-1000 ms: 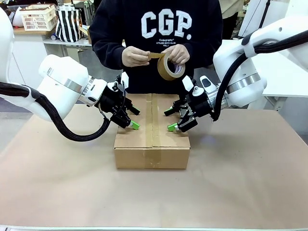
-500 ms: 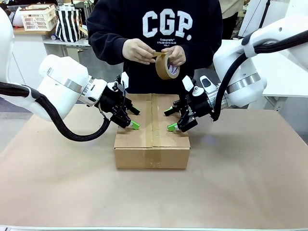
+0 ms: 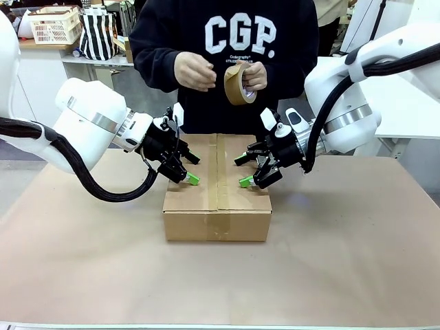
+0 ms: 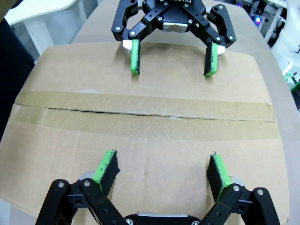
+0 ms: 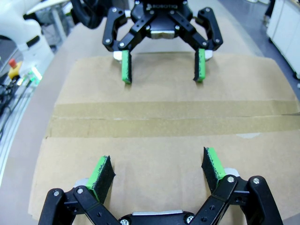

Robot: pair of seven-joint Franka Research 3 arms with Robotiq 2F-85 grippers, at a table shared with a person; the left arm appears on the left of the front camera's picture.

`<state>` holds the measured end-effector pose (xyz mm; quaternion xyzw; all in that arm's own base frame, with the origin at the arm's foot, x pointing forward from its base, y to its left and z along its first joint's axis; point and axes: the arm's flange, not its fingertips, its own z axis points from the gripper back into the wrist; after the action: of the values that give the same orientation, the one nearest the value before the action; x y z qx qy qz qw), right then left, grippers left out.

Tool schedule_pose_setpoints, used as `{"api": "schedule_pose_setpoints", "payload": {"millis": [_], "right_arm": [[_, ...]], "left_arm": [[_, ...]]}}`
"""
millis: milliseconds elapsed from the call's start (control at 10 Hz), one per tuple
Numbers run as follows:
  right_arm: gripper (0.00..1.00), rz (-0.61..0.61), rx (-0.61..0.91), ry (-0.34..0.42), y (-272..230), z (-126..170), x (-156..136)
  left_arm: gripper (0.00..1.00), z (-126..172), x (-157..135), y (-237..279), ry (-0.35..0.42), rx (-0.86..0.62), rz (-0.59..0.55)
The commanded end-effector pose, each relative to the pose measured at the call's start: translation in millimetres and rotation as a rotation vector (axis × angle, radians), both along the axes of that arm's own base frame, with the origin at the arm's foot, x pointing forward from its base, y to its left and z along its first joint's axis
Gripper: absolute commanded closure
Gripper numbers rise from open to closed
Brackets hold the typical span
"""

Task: Pack the gift set into the box.
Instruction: Press and hold the closed box until the human finishes sealing it.

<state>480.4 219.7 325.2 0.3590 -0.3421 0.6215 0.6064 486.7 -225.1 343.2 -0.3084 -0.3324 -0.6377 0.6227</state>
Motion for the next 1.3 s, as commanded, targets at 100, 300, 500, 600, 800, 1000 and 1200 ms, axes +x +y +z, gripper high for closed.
{"api": "schedule_pose_setpoints", "payload": {"millis": [100, 300, 500, 600, 800, 1000, 1200], "right_arm": [[0.00, 0.008, 0.000, -0.011, -0.1, -1.9, -0.4], [0.00, 0.008, 0.000, -0.011, -0.1, -1.9, -0.4], [0.00, 0.008, 0.000, -0.011, -0.1, -1.9, -0.4], [0.00, 0.008, 0.000, -0.011, -0.1, -1.9, -0.4], [0.00, 0.008, 0.000, -0.011, -0.1, -1.9, -0.4], [0.00, 0.008, 0.000, -0.011, -0.1, -1.9, -0.4], [0.00, 0.008, 0.000, -0.011, -0.1, -1.9, -0.4]], "left_arm": [[0.00, -3.1, -1.0, 1.0, 0.004, -0.001, -0.001], [0.00, -3.1, -1.0, 1.0, 0.004, -0.001, -0.001], [0.00, -3.1, -1.0, 1.0, 0.004, -0.001, -0.001], [0.00, -3.1, -1.0, 1.0, 0.004, -0.001, -0.001], [0.00, -3.1, -1.0, 1.0, 0.004, -0.001, -0.001], [0.00, -3.1, -1.0, 1.0, 0.004, -0.001, -0.001], [0.00, -3.1, -1.0, 1.0, 0.004, -0.001, -0.001]]}}
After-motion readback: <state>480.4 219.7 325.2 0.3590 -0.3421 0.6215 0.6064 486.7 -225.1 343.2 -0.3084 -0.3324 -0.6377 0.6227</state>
